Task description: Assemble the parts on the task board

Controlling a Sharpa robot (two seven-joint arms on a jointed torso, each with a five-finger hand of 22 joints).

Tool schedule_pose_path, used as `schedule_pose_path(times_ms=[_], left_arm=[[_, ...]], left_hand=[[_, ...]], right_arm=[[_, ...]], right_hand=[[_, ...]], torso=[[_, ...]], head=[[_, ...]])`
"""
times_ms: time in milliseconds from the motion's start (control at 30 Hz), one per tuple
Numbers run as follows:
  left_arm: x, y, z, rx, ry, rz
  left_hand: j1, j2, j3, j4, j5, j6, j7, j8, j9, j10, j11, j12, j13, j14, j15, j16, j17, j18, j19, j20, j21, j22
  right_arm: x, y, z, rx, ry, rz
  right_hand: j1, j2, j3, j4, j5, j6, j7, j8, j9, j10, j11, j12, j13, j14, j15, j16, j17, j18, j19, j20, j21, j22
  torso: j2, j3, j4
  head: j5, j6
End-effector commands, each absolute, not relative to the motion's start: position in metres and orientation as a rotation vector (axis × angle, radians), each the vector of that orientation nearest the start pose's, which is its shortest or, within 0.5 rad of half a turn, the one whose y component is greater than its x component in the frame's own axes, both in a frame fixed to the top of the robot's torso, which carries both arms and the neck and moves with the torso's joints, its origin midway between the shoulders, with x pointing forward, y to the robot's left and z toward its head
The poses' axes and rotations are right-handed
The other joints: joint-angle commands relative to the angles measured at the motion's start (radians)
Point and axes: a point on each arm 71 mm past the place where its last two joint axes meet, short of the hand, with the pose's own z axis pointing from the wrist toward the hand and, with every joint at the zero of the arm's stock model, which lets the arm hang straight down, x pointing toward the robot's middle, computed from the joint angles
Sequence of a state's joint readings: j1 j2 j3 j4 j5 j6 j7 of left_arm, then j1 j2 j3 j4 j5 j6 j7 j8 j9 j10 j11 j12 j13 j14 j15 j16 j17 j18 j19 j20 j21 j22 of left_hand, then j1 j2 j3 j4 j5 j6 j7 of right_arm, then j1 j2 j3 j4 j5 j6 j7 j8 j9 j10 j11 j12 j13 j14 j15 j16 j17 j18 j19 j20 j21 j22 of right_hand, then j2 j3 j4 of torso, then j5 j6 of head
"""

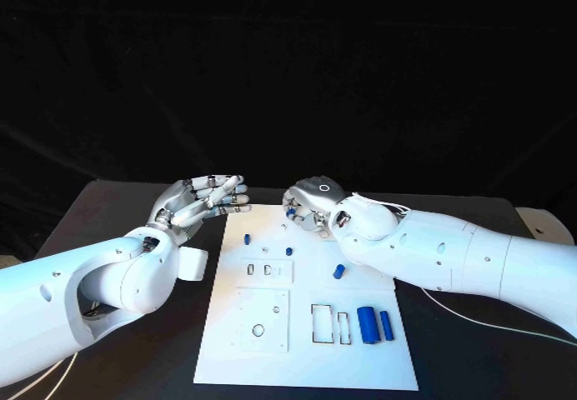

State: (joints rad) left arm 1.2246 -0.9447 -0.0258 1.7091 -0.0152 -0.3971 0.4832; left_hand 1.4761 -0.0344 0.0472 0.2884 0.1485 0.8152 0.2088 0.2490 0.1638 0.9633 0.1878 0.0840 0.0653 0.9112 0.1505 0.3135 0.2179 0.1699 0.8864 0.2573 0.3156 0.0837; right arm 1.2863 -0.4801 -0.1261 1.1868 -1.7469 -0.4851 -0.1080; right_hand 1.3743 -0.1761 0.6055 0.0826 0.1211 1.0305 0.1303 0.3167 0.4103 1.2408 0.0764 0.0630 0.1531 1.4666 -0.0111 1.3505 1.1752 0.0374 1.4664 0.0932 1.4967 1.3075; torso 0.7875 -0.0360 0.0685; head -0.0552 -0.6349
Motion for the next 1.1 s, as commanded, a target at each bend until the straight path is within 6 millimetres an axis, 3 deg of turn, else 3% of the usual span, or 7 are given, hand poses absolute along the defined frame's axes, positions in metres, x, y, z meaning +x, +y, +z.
schedule_pose_path(times_ms=[33, 667, 800, 900, 967, 1100], left_arm=[[0.4598, 0.2063, -0.1399, -1.014, 1.309, -1.637], [0.4603, 0.2048, -0.1404, -1.016, 1.315, -1.638], [0.4603, 0.2045, -0.1405, -1.016, 1.316, -1.638], [0.4604, 0.2047, -0.1405, -1.016, 1.316, -1.638], [0.4605, 0.2051, -0.1406, -1.017, 1.316, -1.637], [0.461, 0.2069, -0.1409, -1.019, 1.315, -1.632]], left_hand=[[-0.008, -0.001, -0.006, 0.002, -0.003, 0.0, 0.038, -0.002, -0.001, 0.001, 0.009, -0.005, 0.0, 0.009, 0.002, -0.004, 0.001, 0.014, 0.007, 0.0, -0.003, -0.001], [-0.011, 0.002, -0.008, 0.001, -0.003, -0.001, 0.039, -0.003, -0.001, 0.001, 0.009, -0.007, 0.0, 0.009, 0.002, -0.005, 0.002, 0.014, 0.007, 0.0, -0.004, -0.002], [-0.011, 0.002, -0.008, 0.001, -0.003, -0.001, 0.039, -0.003, -0.001, 0.001, 0.009, -0.007, 0.0, 0.009, 0.002, -0.005, 0.002, 0.014, 0.007, 0.0, -0.004, -0.002], [-0.011, 0.002, -0.008, 0.001, -0.003, -0.001, 0.039, -0.003, -0.001, 0.001, 0.009, -0.007, 0.0, 0.009, 0.002, -0.005, 0.002, 0.014, 0.007, 0.0, -0.004, -0.002], [-0.011, 0.002, -0.008, 0.001, -0.003, -0.001, 0.039, -0.003, -0.001, 0.001, 0.009, -0.007, 0.0, 0.009, 0.002, -0.005, 0.002, 0.014, 0.007, 0.0, -0.004, -0.002], [-0.011, 0.002, -0.008, 0.001, -0.003, -0.001, 0.039, -0.003, -0.001, 0.001, 0.009, -0.007, 0.0, 0.009, 0.002, -0.005, 0.002, 0.014, 0.007, 0.0, -0.004, -0.002]], right_arm=[[0.538, -0.099, -0.1711, -0.481, 1.362, 0.526], [0.5447, -0.0969, -0.1764, -0.483, 1.387, 0.488], [0.5456, -0.097, -0.1774, -0.484, 1.397, 0.482], [0.546, -0.0979, -0.1773, -0.481, 1.396, 0.481], [0.5456, -0.0989, -0.1768, -0.477, 1.39, 0.483], [0.543, -0.1023, -0.1747, -0.467, 1.367, 0.495]], right_hand=[[-0.001, 0.007, 0.002, -0.004, 0.003, -0.006, -0.001, 0.003, 0.0, 0.012, -0.011, 0.002, 0.002, 0.034, 0.0, 0.006, 0.0, -0.01, 0.034, -0.001, 0.003, 0.142], [-0.017, 0.0, 0.005, -0.007, -0.007, -0.023, 0.004, -0.003, 0.007, -0.004, -0.005, -0.001, -0.001, 0.032, 0.006, 0.004, -0.008, -0.007, 0.027, 0.002, -0.002, 0.133], [-0.033, -0.013, 0.01, -0.004, -0.02, -0.05, 0.015, -0.02, 0.007, -0.034, 0.006, -0.002, -0.007, 0.027, 0.015, -0.004, -0.025, -0.002, 0.011, 0.007, -0.018, 0.109], [-0.068, -0.051, 0.003, 0.009, -0.044, -0.119, 0.043, -0.069, -0.006, -0.11, 0.031, -0.002, -0.024, 0.013, 0.035, -0.027, -0.066, 0.017, -0.041, 0.028, -0.071, 0.028], [-0.075, -0.063, -0.015, 0.011, -0.041, -0.138, 0.048, -0.088, -0.01, -0.162, 0.039, -0.001, -0.034, -0.002, 0.042, -0.055, -0.113, 0.032, -0.08, 0.037, -0.115, -0.035], [-0.073, -0.063, -0.034, 0.012, -0.042, -0.14, 0.049, -0.097, -0.01, -0.19, 0.043, -0.001, -0.039, -0.009, 0.044, -0.069, -0.136, 0.039, -0.097, 0.041, -0.139, -0.065]], torso=[[0.0, 0.0002, 0.0012], [0.001, 0.0006, -0.0001], [0.002, 0.0005, -0.0005], [0.002, 0.0011, -0.0016], [0.002, 0.0009, -0.0019], [0.002, 0.0016, -0.0039]], head=[[0.0, -0.003], [0.006, -0.003], [0.009, -0.004], [0.01, -0.003], [0.01, -0.003], [0.01, -0.002]])
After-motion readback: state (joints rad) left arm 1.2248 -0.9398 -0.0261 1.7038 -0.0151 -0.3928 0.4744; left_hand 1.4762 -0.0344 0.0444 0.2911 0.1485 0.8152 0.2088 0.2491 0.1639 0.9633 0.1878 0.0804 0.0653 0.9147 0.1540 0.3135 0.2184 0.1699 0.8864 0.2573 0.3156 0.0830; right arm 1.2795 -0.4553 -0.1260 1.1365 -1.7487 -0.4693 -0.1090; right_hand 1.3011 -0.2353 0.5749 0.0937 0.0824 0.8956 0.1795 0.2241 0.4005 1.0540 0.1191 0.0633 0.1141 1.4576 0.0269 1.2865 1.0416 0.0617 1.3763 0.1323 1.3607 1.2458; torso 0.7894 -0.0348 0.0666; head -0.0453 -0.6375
